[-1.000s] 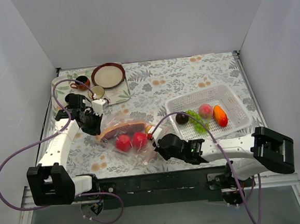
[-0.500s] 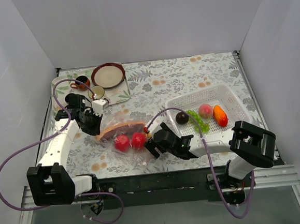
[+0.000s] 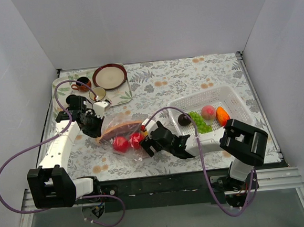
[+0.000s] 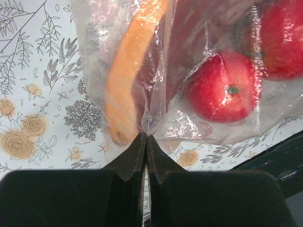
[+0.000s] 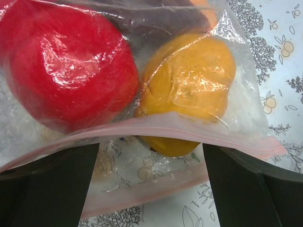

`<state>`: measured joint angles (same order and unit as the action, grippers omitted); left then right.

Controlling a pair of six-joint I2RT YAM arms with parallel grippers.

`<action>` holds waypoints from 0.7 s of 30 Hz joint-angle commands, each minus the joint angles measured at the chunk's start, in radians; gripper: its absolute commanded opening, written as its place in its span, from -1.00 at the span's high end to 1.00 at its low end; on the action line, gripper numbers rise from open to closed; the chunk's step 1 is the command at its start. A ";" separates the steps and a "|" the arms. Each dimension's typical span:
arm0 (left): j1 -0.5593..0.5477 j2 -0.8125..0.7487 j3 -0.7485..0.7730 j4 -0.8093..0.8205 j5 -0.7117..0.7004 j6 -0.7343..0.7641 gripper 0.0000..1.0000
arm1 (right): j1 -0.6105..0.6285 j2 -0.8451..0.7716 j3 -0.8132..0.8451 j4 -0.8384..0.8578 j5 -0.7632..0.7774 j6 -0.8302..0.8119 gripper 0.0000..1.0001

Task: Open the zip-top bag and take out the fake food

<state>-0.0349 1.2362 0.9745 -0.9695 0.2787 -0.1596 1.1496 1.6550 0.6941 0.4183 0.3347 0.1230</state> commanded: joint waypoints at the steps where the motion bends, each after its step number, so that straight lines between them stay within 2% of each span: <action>1: -0.003 -0.009 0.000 -0.021 0.040 0.031 1.00 | -0.001 0.045 0.067 0.085 0.016 -0.017 -0.97; 7: -0.006 0.000 -0.011 -0.031 0.069 0.054 1.00 | -0.001 0.097 0.104 0.094 0.059 -0.040 -0.88; 9: -0.008 0.003 -0.014 -0.034 0.077 0.060 1.00 | -0.001 0.107 0.116 0.103 0.061 -0.055 -0.67; 10: -0.007 0.005 -0.019 -0.031 0.073 0.060 1.00 | -0.001 0.117 0.120 0.106 0.050 -0.072 -0.36; 12: -0.008 0.003 -0.036 -0.025 0.054 0.068 1.00 | -0.001 0.117 0.133 0.097 0.029 -0.088 -0.07; 13: -0.008 0.002 -0.045 -0.021 0.048 0.072 1.00 | -0.002 0.109 0.133 0.093 0.021 -0.097 0.18; 15: -0.008 -0.006 -0.063 -0.008 0.025 0.075 1.00 | -0.001 0.094 0.122 0.090 0.007 -0.100 0.45; 16: -0.008 -0.010 -0.080 0.008 0.019 0.075 1.00 | -0.001 0.068 0.113 0.089 0.004 -0.097 0.67; 21: -0.008 -0.004 -0.105 0.040 -0.001 0.068 1.00 | 0.001 -0.038 0.039 0.079 -0.010 -0.071 0.91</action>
<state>-0.0372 1.2411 0.8833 -0.9688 0.2913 -0.1001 1.1481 1.7313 0.7727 0.4595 0.3378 0.0444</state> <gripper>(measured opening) 0.010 0.079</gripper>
